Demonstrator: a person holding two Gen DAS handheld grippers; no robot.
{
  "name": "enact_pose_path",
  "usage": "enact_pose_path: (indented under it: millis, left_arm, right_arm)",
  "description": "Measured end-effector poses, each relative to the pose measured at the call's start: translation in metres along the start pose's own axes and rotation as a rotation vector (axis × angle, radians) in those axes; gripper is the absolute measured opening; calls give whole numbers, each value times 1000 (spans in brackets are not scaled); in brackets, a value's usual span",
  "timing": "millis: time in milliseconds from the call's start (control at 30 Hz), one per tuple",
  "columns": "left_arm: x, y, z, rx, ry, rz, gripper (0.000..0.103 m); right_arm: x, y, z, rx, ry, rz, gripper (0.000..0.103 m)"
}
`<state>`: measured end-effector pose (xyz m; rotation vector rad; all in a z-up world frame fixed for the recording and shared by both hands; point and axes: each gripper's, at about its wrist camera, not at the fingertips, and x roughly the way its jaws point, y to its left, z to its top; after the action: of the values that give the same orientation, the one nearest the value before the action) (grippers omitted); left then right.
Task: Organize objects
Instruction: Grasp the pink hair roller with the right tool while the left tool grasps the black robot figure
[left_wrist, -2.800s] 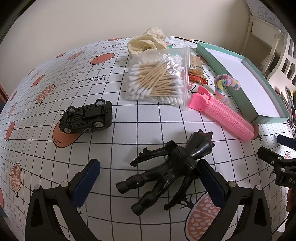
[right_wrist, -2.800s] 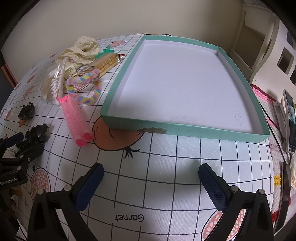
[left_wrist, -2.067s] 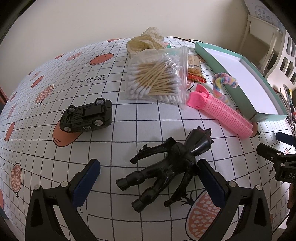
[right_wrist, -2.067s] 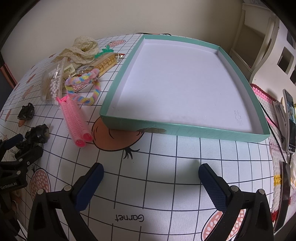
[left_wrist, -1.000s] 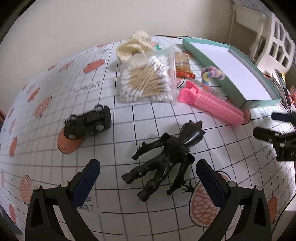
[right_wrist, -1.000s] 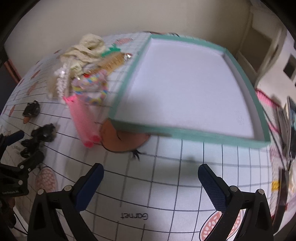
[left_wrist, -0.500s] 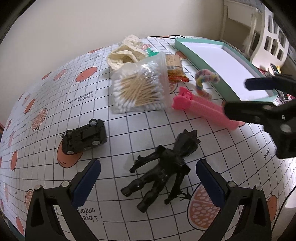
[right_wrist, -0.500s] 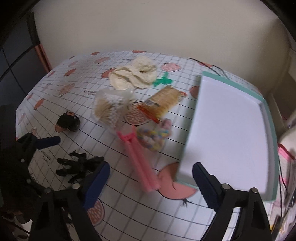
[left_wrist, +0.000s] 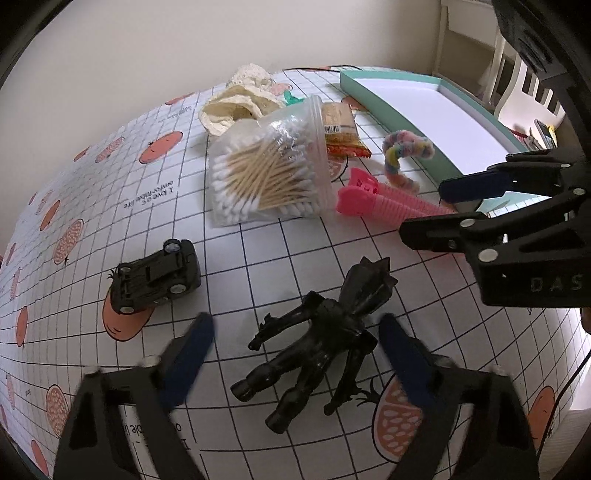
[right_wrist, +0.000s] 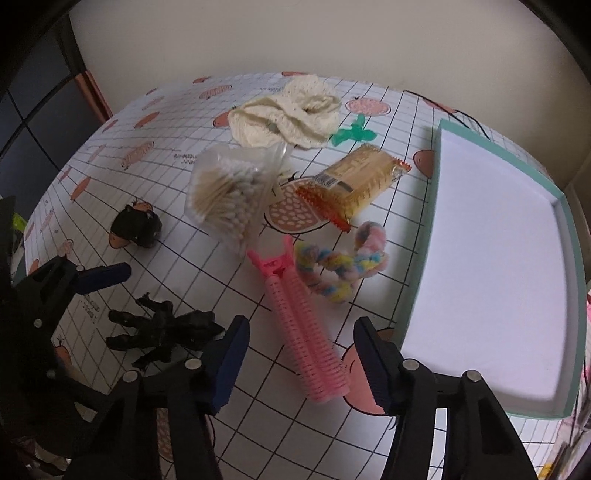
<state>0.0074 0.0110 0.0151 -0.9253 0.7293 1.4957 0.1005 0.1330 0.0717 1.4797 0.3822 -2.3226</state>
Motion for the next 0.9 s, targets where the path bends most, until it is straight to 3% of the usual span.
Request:
enact_pose_path:
  millis: [133, 367, 800, 900]
  left_arm:
    - [1, -2, -2, 4, 5, -4, 82]
    - [-3, -3, -4, 18, 4, -34, 67]
    - [-5, -3, -5, 15, 7, -68, 67]
    - [-6, -3, -6, 14, 9, -75, 67]
  right_arm:
    - [6, 0, 0, 3, 15, 1, 53]
    - [11, 0, -2, 2, 32, 5, 44]
    - [15, 4, 1, -19, 26, -23, 39]
    - [16, 4, 2, -19, 23, -29, 32]
